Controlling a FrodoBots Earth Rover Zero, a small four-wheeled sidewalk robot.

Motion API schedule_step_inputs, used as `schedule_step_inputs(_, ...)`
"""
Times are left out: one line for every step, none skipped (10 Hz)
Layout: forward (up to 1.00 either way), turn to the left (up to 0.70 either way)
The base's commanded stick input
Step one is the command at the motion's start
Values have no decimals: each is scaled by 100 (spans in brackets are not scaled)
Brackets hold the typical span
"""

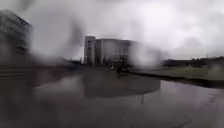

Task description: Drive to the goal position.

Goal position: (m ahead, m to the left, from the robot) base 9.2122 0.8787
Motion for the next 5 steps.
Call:
schedule_step_inputs(70, 10)
schedule_step_inputs(70, 4)
schedule_step_inputs(70, 0)
schedule_step_inputs(70, 0)
schedule_step_inputs(70, 0)
